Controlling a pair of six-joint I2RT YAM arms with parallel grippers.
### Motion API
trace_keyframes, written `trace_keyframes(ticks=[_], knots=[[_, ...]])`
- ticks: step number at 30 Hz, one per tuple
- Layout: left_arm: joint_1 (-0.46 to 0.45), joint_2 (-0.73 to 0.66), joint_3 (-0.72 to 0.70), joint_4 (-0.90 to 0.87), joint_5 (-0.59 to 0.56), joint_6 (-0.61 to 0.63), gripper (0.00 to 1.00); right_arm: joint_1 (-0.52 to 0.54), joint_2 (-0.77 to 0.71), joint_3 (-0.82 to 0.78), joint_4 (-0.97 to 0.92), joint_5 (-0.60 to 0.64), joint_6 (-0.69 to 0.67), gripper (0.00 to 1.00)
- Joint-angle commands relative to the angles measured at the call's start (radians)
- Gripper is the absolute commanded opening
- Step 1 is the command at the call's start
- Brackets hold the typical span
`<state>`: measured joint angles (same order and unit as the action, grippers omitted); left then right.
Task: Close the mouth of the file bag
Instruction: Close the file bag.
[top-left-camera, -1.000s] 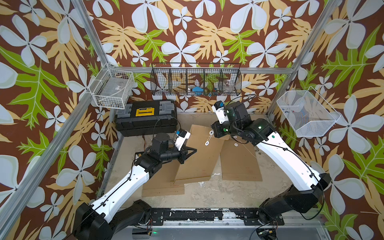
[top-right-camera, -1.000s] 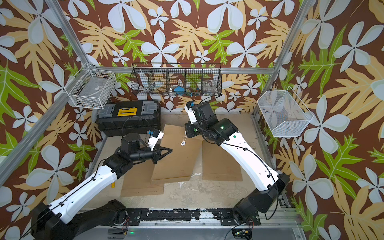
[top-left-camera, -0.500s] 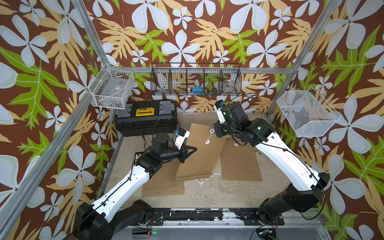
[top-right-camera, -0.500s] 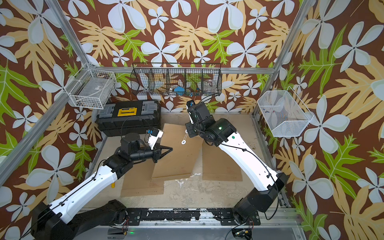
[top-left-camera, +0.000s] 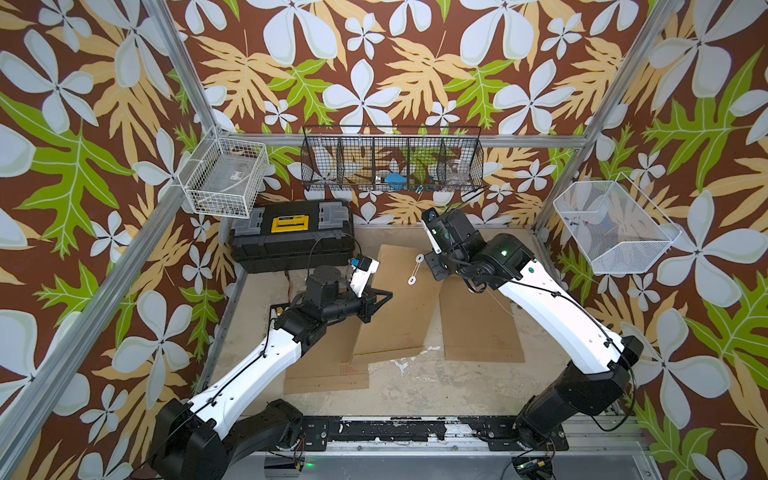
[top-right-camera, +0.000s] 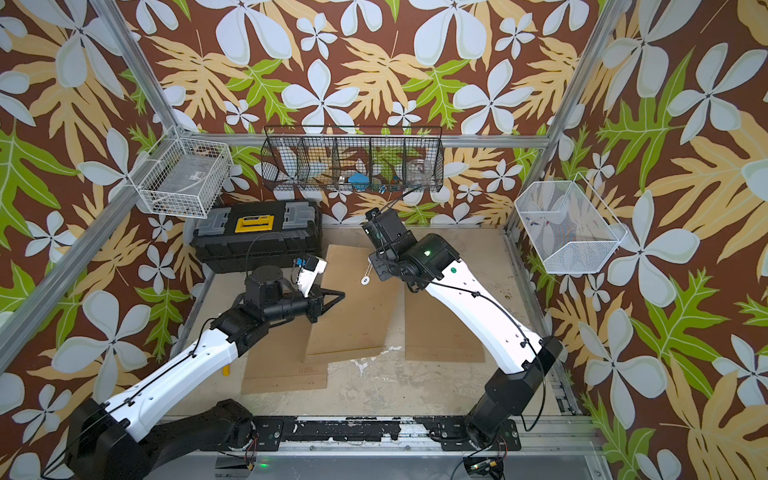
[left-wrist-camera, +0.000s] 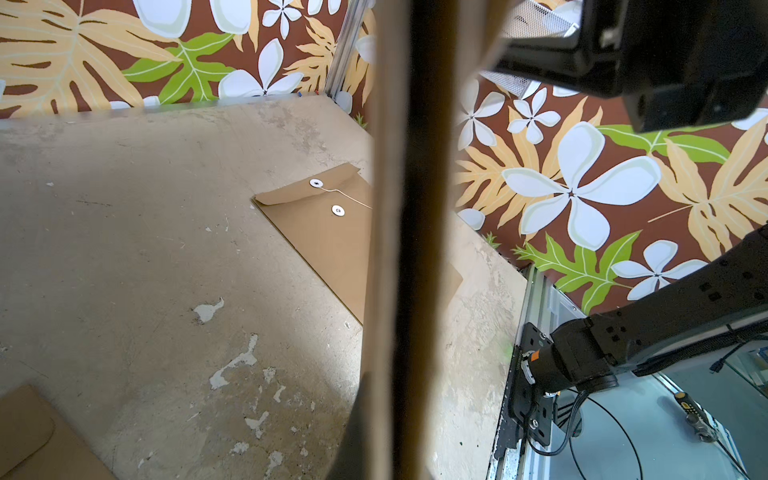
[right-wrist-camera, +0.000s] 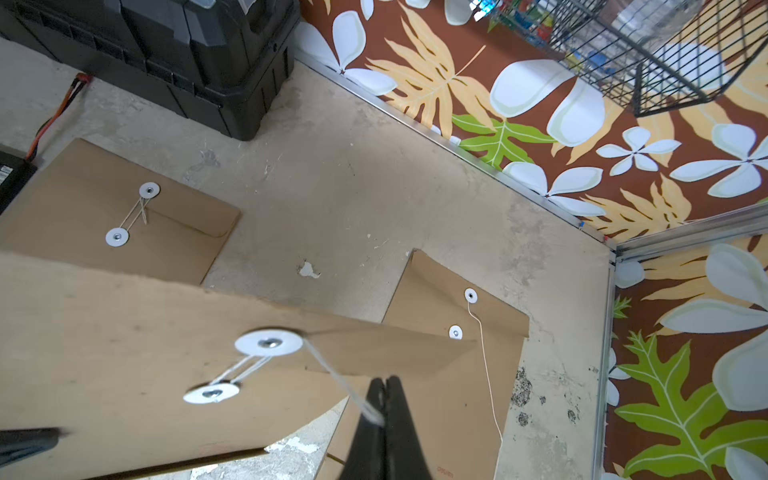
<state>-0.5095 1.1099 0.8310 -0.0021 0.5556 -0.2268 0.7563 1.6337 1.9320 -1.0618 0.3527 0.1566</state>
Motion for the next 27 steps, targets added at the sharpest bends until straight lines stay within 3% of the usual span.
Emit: trace_keyframes(ticks=[1, 14, 20, 27], knots=[[0.002, -0.003, -0.008, 0.002, 0.009, 0.02, 0.0, -0.026, -0.004, 0.002, 0.031, -0.142, 0.015, 0.0], [0.002, -0.034, -0.046, 0.013, 0.011, 0.031, 0.0, -0.164, -0.015, -0.041, 0.186, -0.696, 0.112, 0.0], [0.001, -0.036, -0.047, 0.016, 0.014, 0.03, 0.0, -0.169, 0.002, -0.047, 0.237, -0.819, 0.156, 0.0], [0.002, -0.04, -0.052, 0.023, 0.021, 0.027, 0.0, -0.169, 0.018, -0.071, 0.295, -0.88, 0.198, 0.0]])
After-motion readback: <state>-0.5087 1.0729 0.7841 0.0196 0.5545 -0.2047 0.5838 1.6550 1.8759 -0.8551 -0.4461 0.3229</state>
